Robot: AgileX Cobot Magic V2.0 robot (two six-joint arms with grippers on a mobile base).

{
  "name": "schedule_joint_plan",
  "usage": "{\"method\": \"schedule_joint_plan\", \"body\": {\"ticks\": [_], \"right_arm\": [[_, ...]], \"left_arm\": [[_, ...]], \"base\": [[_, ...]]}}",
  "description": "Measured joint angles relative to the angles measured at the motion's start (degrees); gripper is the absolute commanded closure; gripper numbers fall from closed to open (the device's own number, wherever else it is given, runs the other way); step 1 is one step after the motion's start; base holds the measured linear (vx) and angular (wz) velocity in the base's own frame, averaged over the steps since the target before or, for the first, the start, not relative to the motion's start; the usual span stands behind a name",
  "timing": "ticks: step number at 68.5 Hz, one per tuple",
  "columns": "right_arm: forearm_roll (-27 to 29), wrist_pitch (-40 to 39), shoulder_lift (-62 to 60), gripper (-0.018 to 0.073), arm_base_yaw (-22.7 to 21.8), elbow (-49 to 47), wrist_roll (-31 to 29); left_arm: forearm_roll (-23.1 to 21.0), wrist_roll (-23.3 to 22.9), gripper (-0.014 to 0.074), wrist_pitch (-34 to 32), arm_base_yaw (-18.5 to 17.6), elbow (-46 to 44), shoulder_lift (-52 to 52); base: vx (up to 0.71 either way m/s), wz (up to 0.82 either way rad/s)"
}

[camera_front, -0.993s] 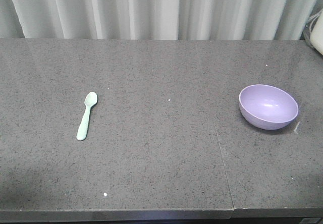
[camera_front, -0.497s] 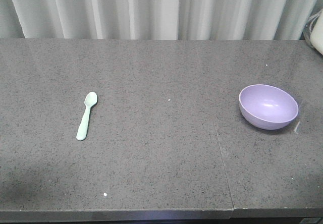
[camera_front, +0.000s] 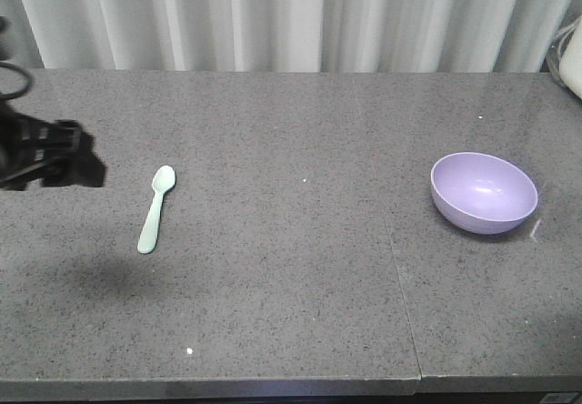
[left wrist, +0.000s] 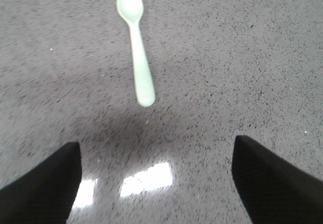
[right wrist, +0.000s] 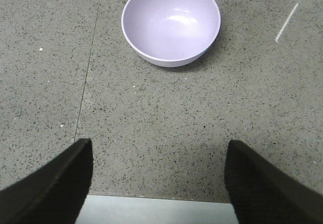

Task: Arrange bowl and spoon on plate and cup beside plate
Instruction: 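Open the left gripper and lower it onto the spoon handle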

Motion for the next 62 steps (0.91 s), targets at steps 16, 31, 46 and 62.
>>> {"method": "schedule_joint_plan", "body": {"ticks": [16, 31, 46, 62], "right_arm": [[0.00, 0.00, 0.00, 0.0021, 0.00, 0.00, 0.00], [0.00, 0.00, 0.00, 0.0021, 0.00, 0.00, 0.00], [0.05, 0.00, 0.00, 0.0021, 0.00, 0.00, 0.00], [0.05, 0.00, 0.00, 0.0021, 0.00, 0.00, 0.00]], "left_arm": [[2.65, -2.36, 0.0006, -0.29, -3.26, -7.86, 13.23], [6.22, -5.40, 0.0006, -1.08, -3.47, -13.28, 22.07], [6.40, -5.75, 0.0006, -1.84, -3.47, -14.82, 28.25], [6.40, -7.08, 0.0006, -4.55, -3.47, -14.82, 32.34]], "base": [[0.00, 0.00], [0.00, 0.00], [0.00, 0.00], [0.00, 0.00]]}}
